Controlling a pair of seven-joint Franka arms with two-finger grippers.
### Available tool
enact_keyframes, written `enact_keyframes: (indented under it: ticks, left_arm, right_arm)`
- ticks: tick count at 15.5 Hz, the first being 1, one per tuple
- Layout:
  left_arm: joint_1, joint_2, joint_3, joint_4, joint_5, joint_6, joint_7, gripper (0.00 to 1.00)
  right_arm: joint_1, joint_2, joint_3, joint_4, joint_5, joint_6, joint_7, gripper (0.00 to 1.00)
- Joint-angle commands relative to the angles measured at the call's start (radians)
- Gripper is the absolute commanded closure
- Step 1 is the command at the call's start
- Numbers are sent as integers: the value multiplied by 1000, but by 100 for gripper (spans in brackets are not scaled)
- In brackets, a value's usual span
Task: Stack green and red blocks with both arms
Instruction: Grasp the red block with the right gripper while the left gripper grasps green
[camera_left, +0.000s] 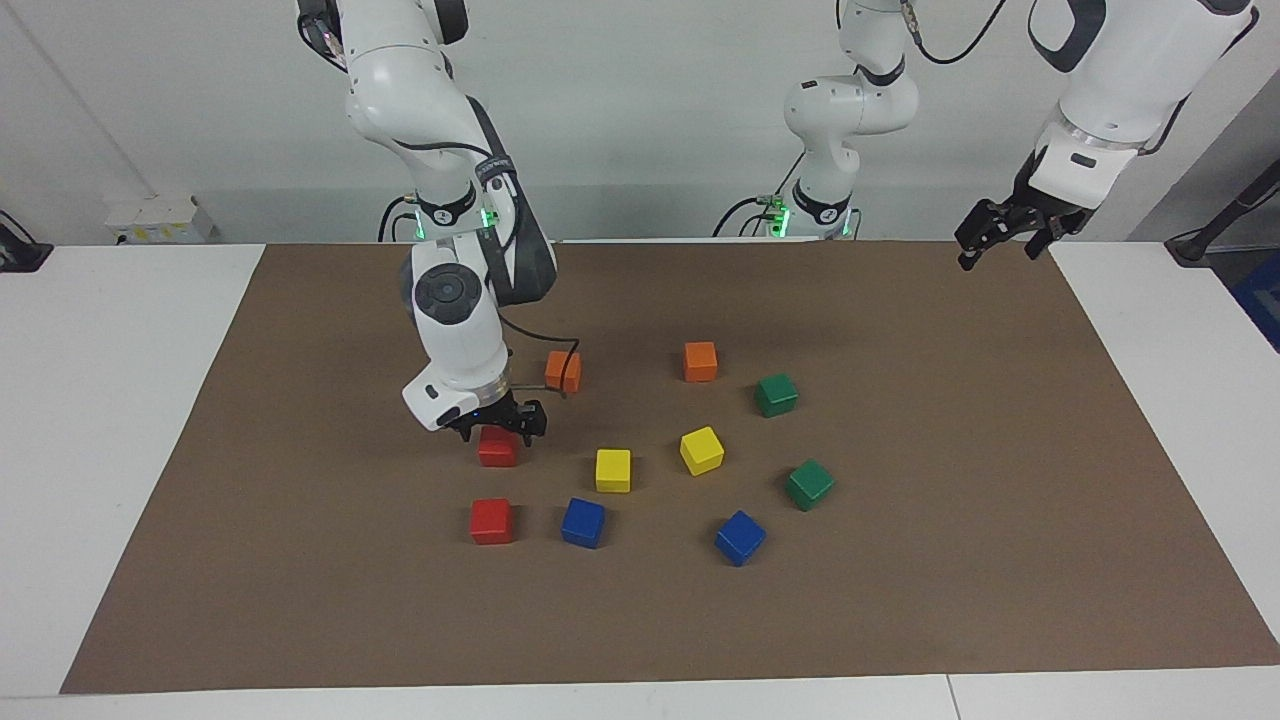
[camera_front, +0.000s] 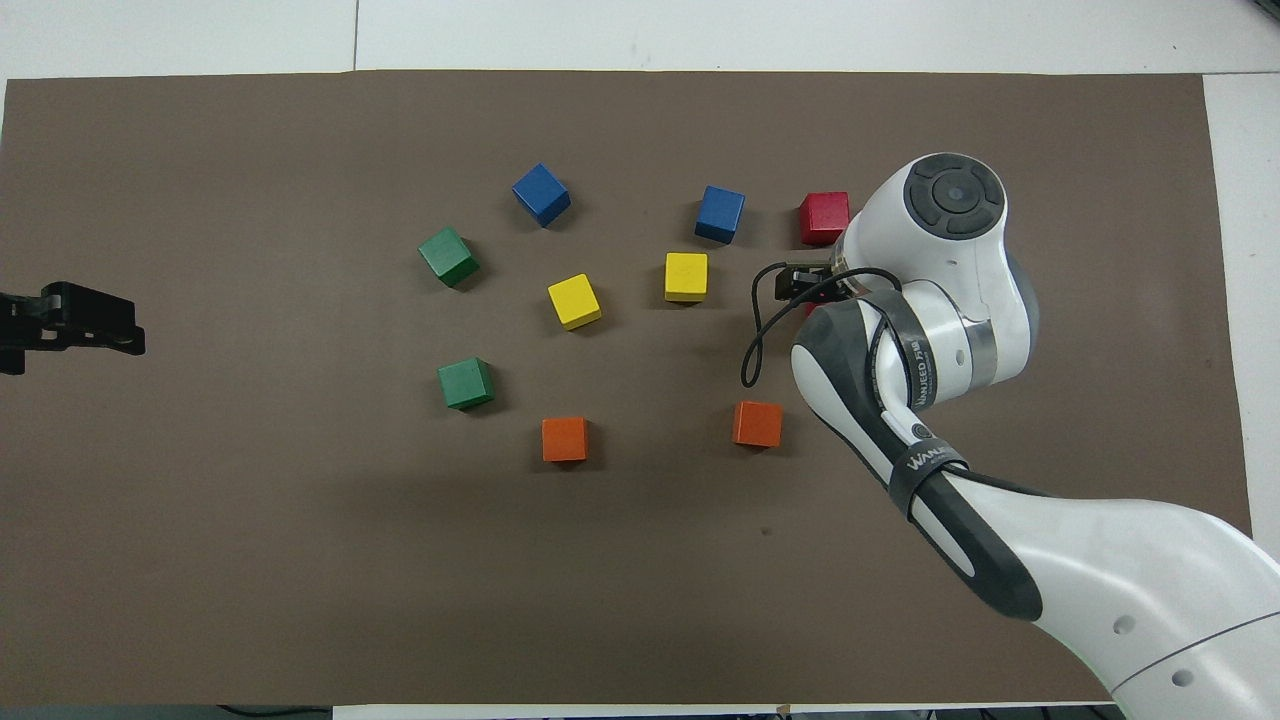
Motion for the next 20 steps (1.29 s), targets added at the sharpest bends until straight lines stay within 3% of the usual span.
enact_keyframes:
  ticks: [1,4,9,11,13,17,20]
  left_arm:
    - [14,-23,-4,-15,-14,-18,8,0]
    - [-1,-25,-10,-21,-14,-12,2,0]
    - [-70,-4,-13,-55,-43,77,-55,0]
    - [-127,13,-12,-115,-50,172,-79,0]
    - [-165,42,-13,-170,-50,252,-154,0]
    - [-259,162,-12,-202,-48,395,-289,0]
    - [-303,170,-10,-316,-48,524,-369,0]
  right_arm:
    - [0,-29,-3,-68,9,57,9,0]
    - [4,-50,-3,-160,9,143,1,0]
    - [4,-52,-3,-163,7,142,1,0]
    - [4,-52,-3,-163,9,138,1,0]
    - [0,-54,-3,-163,9,143,0,7]
    - [-8,-52,-3,-163,9,151,4,9]
    - [-8,-52,-3,-163,9,152,14,9]
